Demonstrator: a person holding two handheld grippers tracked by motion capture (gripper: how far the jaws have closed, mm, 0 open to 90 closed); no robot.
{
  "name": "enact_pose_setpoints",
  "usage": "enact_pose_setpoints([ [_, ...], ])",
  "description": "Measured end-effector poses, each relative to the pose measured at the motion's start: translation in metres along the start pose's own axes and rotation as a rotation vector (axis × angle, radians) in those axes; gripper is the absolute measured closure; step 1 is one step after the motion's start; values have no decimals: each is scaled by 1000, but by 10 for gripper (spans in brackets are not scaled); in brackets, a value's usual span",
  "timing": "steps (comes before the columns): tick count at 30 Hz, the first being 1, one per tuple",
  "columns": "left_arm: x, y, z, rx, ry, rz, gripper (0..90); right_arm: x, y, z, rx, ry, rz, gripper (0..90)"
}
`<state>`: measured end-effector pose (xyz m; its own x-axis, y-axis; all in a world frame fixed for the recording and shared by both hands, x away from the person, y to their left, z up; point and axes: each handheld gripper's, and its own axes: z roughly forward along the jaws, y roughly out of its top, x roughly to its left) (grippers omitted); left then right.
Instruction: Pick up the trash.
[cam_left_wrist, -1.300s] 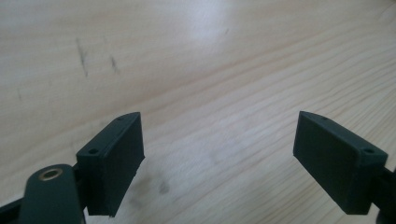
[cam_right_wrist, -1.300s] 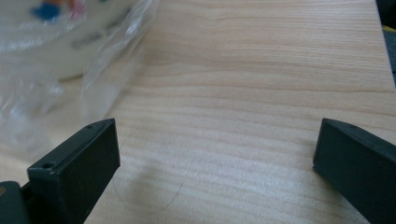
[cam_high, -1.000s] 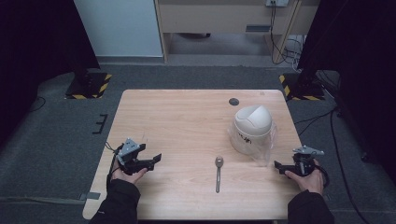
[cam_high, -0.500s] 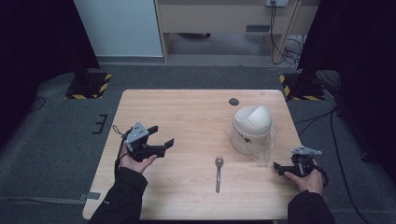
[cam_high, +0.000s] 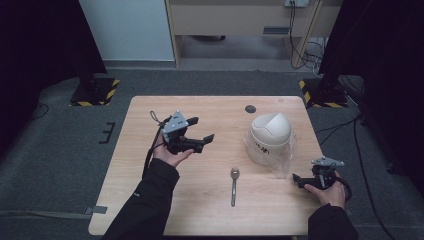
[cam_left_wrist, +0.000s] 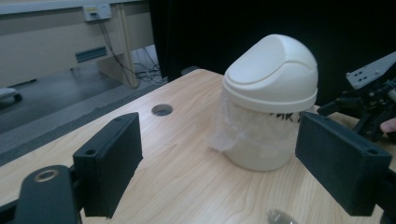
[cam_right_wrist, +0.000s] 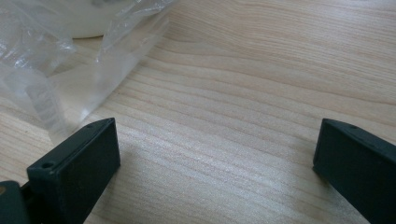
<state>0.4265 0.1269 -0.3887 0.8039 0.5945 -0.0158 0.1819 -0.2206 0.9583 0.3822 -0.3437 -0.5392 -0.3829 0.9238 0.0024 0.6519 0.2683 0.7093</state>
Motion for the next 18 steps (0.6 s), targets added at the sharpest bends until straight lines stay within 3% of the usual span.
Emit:
enact_pose_setpoints([
  [4,-6,9,17,-4,-33,11,133,1,0,0,6,10,-4,9],
  [10,-17,24,60,26,-117,27,125,1,0,0,4,14,-6,9],
  [18,-27,29,99,54,-195,36,122,1,0,0,4,13,-6,9],
])
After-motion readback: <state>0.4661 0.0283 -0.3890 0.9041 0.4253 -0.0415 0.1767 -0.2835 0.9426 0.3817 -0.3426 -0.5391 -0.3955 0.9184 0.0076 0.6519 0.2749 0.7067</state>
